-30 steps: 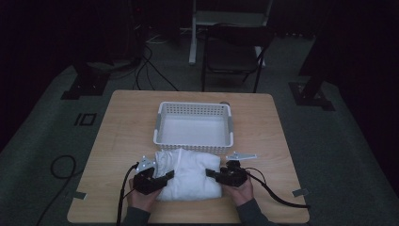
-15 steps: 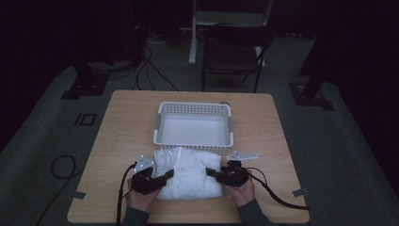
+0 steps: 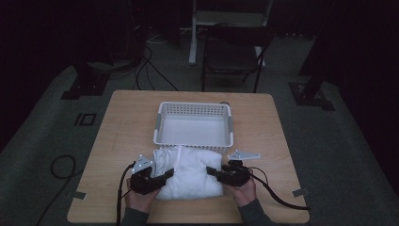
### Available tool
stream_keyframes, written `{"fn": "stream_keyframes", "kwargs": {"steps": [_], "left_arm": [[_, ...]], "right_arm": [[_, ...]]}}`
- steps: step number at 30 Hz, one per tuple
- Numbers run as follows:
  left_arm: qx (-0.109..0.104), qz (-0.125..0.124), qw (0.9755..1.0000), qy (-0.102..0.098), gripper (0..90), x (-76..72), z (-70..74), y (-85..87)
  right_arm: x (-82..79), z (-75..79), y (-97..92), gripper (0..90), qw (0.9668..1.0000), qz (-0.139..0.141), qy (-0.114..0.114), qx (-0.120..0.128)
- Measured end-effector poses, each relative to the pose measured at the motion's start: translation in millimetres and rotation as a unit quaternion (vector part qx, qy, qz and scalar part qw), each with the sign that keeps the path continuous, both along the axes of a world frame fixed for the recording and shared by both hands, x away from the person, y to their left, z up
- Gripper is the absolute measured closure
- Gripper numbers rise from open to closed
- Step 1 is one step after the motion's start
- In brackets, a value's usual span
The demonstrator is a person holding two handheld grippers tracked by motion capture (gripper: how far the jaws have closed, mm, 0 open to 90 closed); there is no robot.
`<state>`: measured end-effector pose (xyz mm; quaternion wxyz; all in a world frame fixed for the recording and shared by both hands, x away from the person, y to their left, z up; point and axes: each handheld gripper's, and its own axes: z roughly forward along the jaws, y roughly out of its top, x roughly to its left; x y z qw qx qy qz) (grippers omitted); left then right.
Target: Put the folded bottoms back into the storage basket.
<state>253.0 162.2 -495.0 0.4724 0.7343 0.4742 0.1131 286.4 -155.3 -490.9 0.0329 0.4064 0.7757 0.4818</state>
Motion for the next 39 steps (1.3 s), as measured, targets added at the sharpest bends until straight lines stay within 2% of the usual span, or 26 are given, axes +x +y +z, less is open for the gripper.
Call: {"fn": "stream_keyframes", "kwargs": {"steps": [15,35,39], "left_arm": [[-0.004,0.002,0.9999,-0.014,55.8,-1.7,13.4,-0.6],[-0.001,-0.005,0.9996,-0.027,56.0,1.8,28.9,-3.6],[-0.005,-0.005,0.9995,-0.031,56.0,3.1,33.7,-3.6]], "right_arm": [[0.1,17.2,-0.3,67.6,0.9998,0.002,-0.021,-0.003],[0.8,28.4,-4.0,67.6,0.9995,-0.002,-0.031,0.002],[0.5,34.7,-3.6,67.7,0.9992,-0.004,-0.04,-0.003]]}}
